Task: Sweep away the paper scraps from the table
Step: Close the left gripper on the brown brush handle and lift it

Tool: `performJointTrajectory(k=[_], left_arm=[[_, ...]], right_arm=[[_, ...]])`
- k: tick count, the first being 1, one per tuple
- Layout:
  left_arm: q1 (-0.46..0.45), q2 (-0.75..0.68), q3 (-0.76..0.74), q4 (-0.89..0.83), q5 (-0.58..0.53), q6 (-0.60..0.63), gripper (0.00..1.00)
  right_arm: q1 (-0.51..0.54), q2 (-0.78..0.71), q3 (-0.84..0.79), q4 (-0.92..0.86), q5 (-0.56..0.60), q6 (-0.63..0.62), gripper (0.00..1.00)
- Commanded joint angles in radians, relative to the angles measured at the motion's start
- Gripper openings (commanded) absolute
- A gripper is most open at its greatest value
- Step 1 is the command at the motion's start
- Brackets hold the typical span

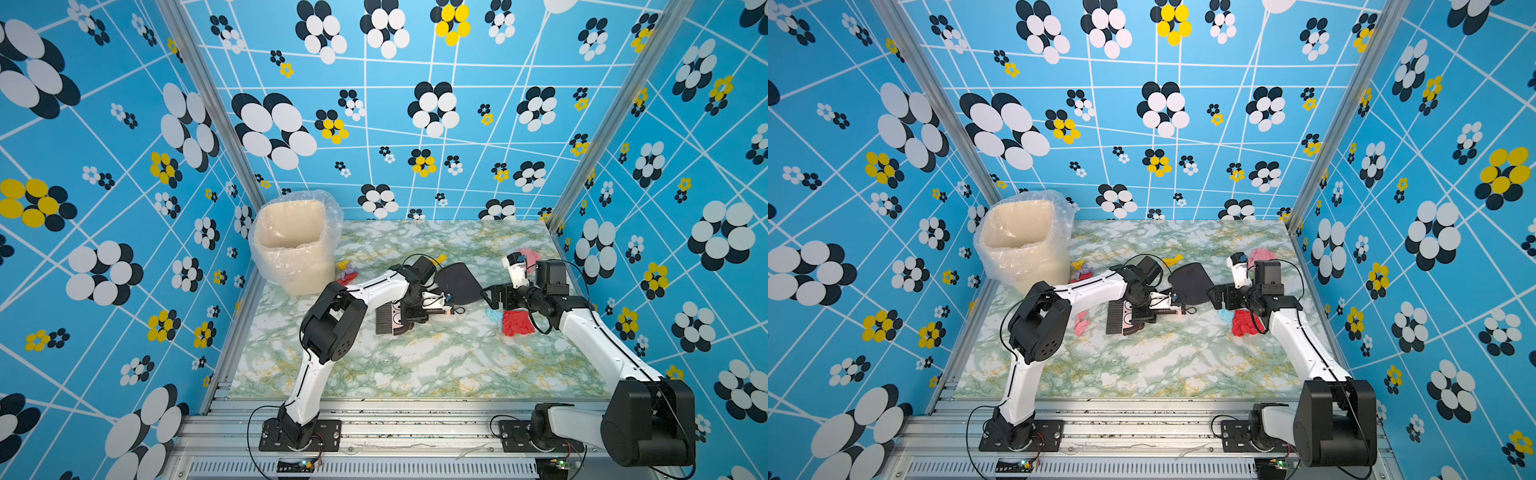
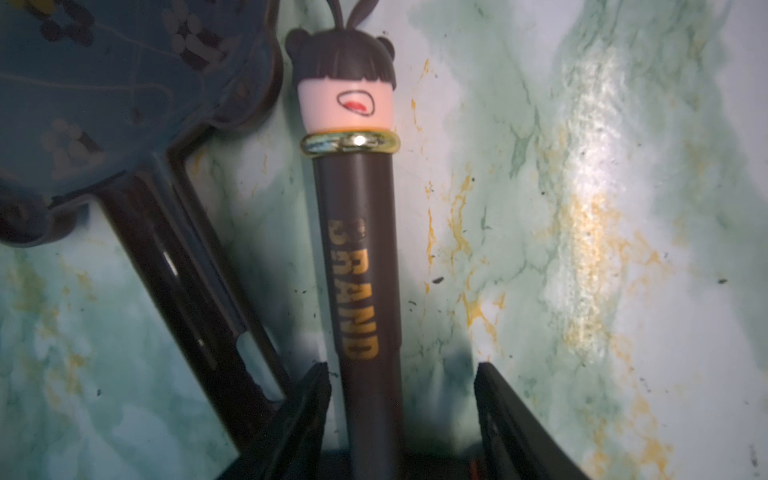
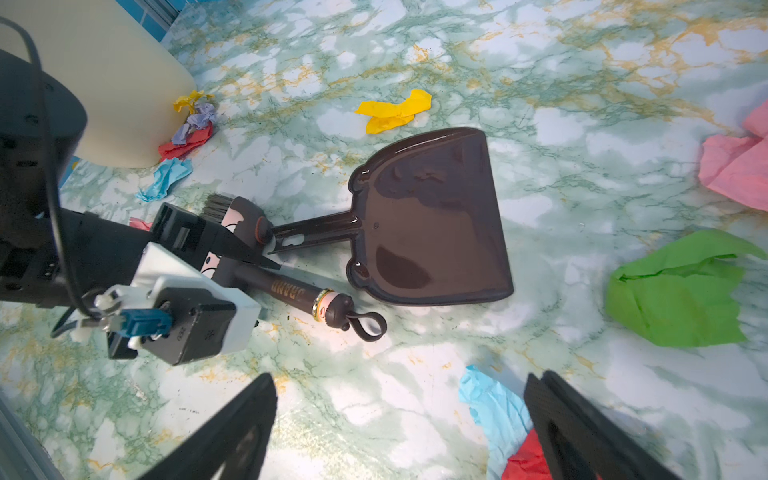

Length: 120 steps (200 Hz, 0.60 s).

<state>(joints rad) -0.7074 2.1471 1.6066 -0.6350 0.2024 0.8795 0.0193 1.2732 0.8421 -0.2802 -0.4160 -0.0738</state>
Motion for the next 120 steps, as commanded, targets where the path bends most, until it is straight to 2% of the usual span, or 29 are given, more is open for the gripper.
performJointTrajectory(k=[1, 58, 120], left_arm=[[-0.006, 0.029, 0.039, -0.041, 0.029, -0.014, 0.59], [-0.006, 0.057, 0.061, -0.059, 0.022, -0.007, 0.58], [-0.004, 0.074, 0.075, -0.082, 0.032, -0.014, 0.46]], right_arm=[[0.006, 0.015, -0.006, 0.013, 0.009, 0.004, 0.99], [0.007, 0.017, -0.005, 0.011, 0.014, 0.0, 0.99], [0.005, 0.009, -0.009, 0.011, 0.011, 0.0, 0.99]])
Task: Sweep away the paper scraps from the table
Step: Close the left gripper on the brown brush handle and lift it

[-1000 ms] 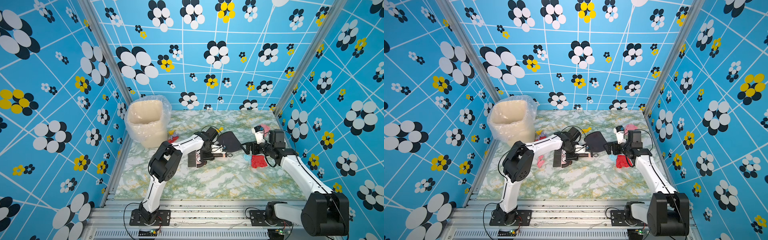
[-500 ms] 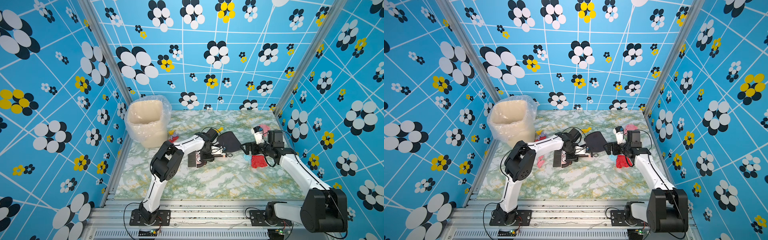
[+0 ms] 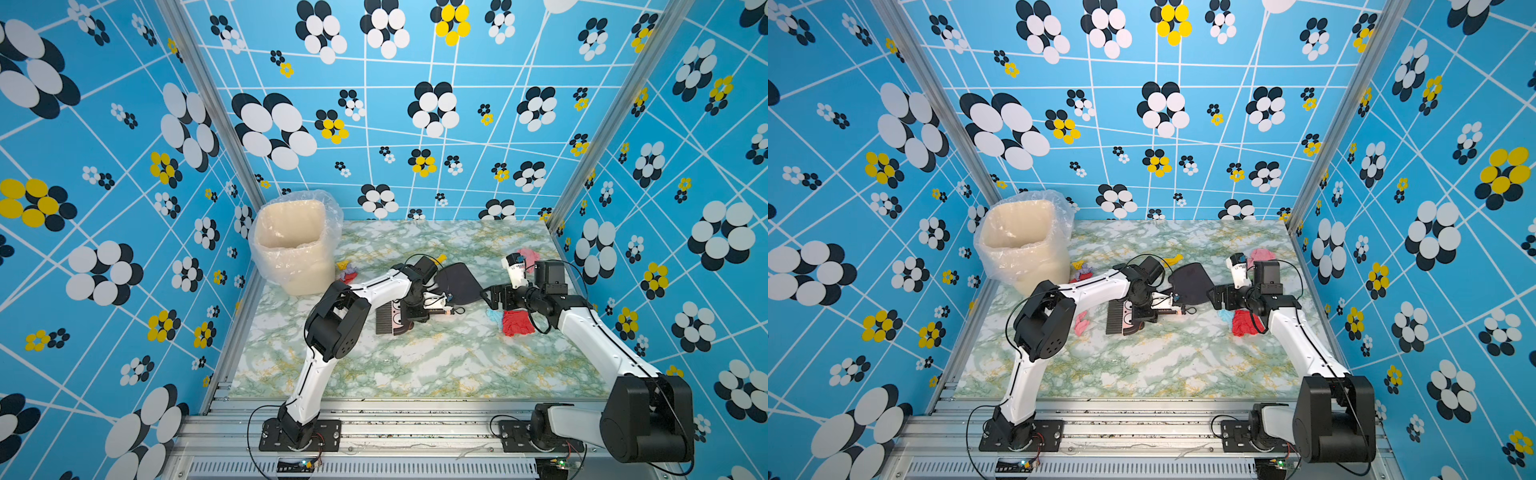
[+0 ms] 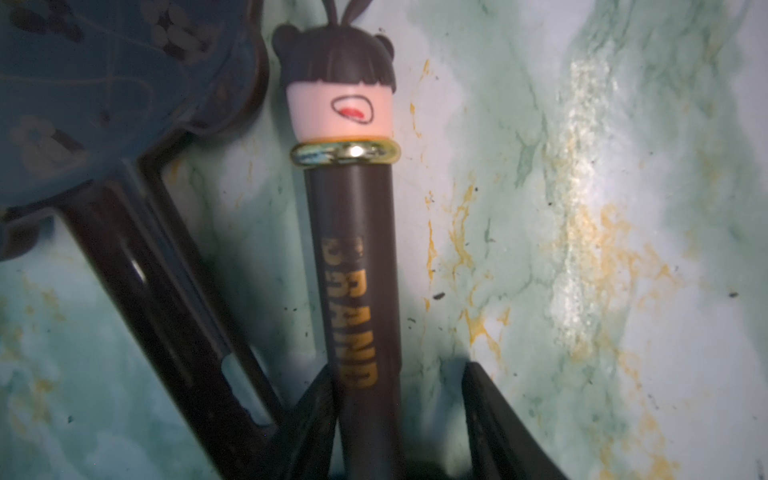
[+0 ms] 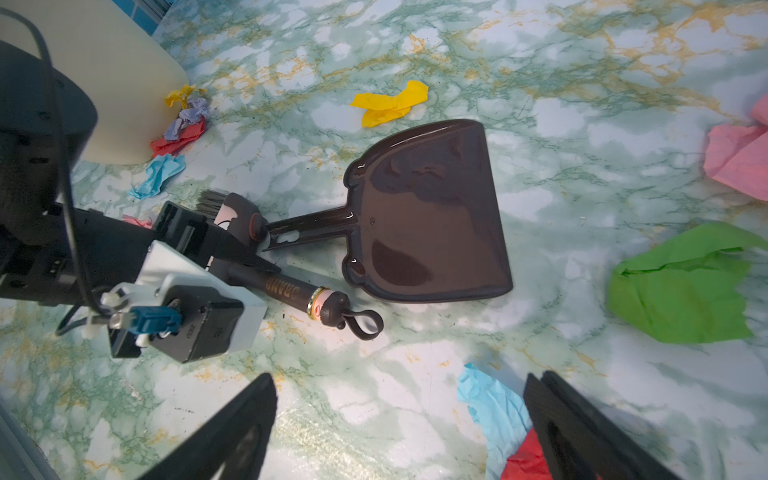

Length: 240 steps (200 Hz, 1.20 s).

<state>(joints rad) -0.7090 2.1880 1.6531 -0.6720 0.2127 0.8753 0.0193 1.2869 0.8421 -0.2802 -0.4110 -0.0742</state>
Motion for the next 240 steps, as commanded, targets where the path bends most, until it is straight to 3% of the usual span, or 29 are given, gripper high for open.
performJointTrajectory(k=[1, 19, 24, 118, 149, 240], left_arm=[[-0.002, 0.033, 0.028, -0.045, 0.022, -0.01, 0.45], [-0.003, 0.032, 0.023, -0.051, 0.021, -0.014, 0.44], [-0.003, 0.031, 0.02, -0.051, 0.02, -0.015, 0.39], [0.001, 0.027, 0.001, -0.057, 0.031, -0.024, 0.15], [0.003, 0.023, 0.002, -0.062, 0.045, -0.027, 0.0], [0.002, 0.008, 0.01, -0.085, 0.07, -0.024, 0.0]], right_arm=[[0.005, -0.004, -0.009, 0.011, 0.006, 0.001, 0.99], [0.005, -0.006, -0.01, 0.01, 0.007, 0.002, 0.99], [0.007, -0.007, -0.008, 0.011, 0.006, 0.002, 0.99], [0.007, 0.0, -0.005, -0.026, -0.027, 0.006, 0.99], [0.006, -0.005, -0.007, -0.029, -0.033, 0.003, 0.99], [0.008, -0.026, -0.015, -0.06, -0.052, 0.013, 0.99]])
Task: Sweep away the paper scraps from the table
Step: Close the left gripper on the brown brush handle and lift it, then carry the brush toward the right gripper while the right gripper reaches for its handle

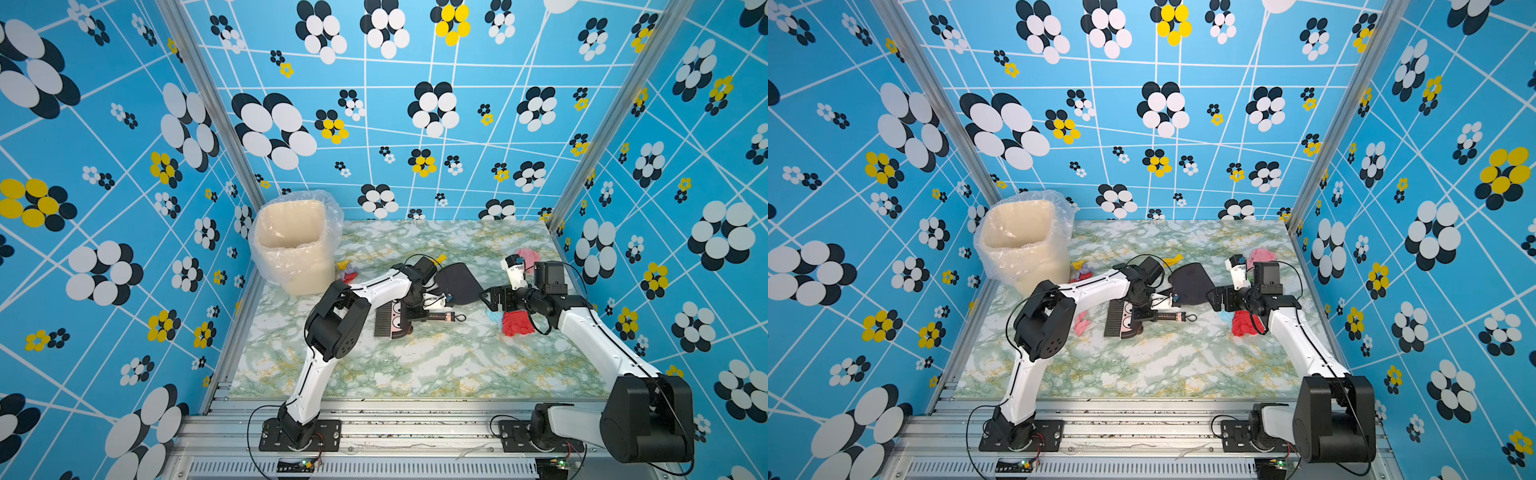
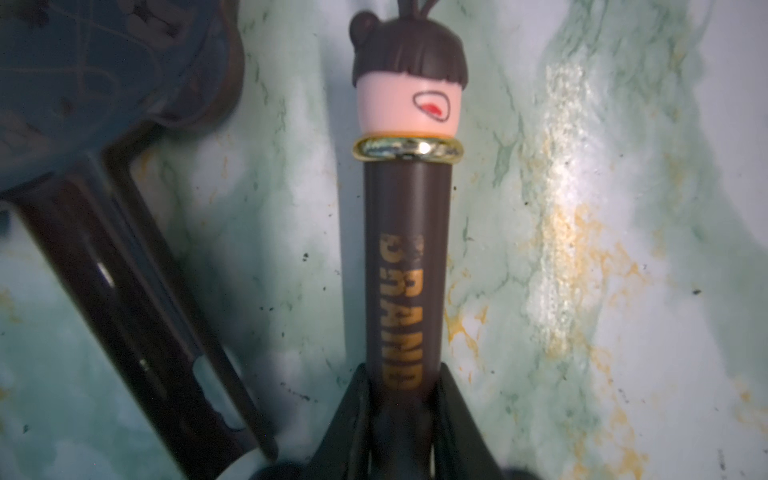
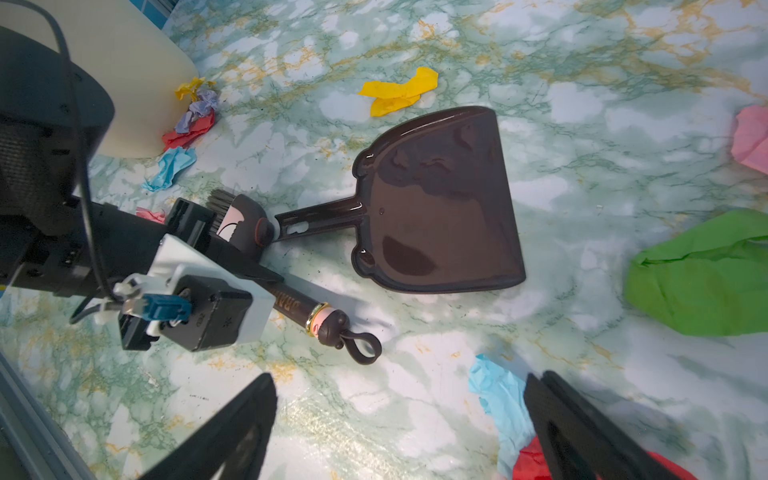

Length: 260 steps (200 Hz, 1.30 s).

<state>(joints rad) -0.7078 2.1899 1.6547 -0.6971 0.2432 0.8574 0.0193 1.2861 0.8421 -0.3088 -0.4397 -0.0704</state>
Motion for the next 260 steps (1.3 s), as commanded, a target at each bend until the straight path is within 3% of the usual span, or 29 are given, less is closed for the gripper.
performJointTrajectory(k=[1, 81, 260], left_arm=[[0.001, 0.005, 0.007, -0.059, 0.039, -0.005, 0.0], [0.005, -0.035, 0.002, -0.052, 0.136, -0.027, 0.0], [0.01, -0.118, -0.009, -0.078, 0.187, -0.065, 0.0]], right_arm=[[0.008, -0.026, -0.016, -0.032, -0.024, 0.009, 0.99], [0.008, -0.073, -0.029, -0.031, 0.009, 0.031, 0.99], [0.016, -0.146, -0.057, 0.002, -0.089, -0.011, 0.99]])
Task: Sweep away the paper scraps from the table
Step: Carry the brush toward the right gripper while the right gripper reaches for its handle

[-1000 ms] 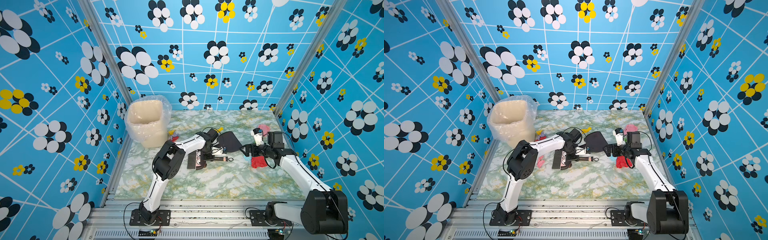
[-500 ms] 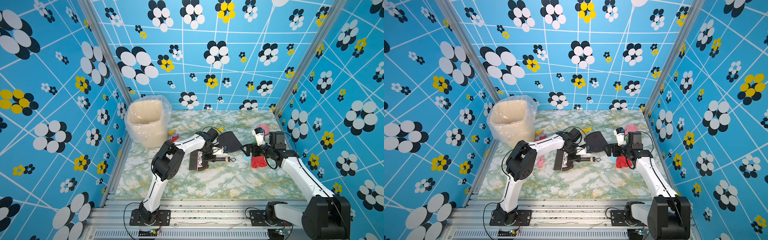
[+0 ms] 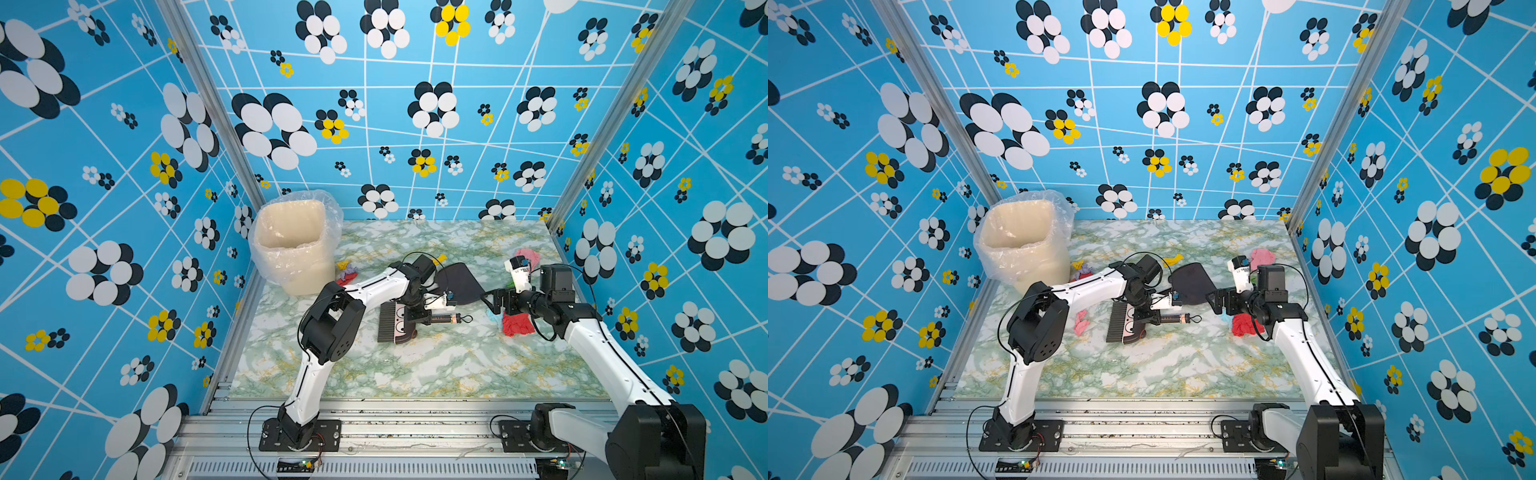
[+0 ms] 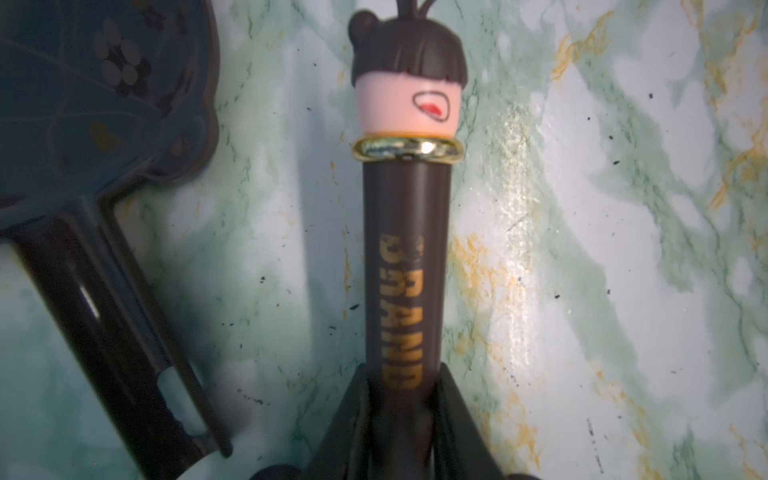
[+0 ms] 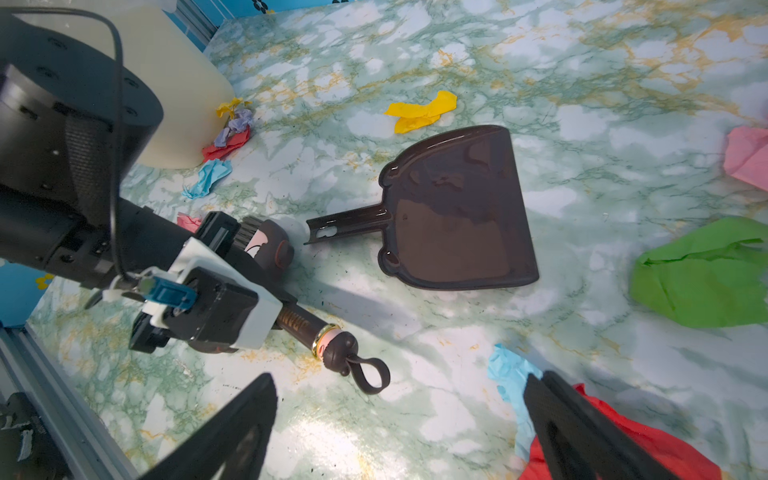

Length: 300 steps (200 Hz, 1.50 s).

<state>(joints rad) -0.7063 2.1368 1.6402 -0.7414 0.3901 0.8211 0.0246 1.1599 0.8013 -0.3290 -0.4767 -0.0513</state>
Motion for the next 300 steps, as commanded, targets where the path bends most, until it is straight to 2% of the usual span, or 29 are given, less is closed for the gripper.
performJointTrajectory(k=[1, 52, 137, 300], left_arm=[[0.009, -0.065, 0.006, -0.033, 0.041, -0.03, 0.0], [0.01, -0.071, 0.03, -0.05, 0.089, -0.03, 0.0], [0.022, -0.083, 0.123, -0.153, 0.181, 0.003, 0.0], [0.06, -0.151, 0.144, -0.206, 0.413, 0.044, 0.0]], right_arm=[[0.01, -0.019, -0.015, 0.023, -0.053, -0.031, 0.99], [0.027, -0.023, -0.019, 0.04, -0.13, -0.052, 0.99], [0.137, 0.02, -0.001, -0.032, -0.207, -0.139, 0.96], [0.155, -0.03, -0.01, -0.03, -0.272, -0.145, 0.92]])
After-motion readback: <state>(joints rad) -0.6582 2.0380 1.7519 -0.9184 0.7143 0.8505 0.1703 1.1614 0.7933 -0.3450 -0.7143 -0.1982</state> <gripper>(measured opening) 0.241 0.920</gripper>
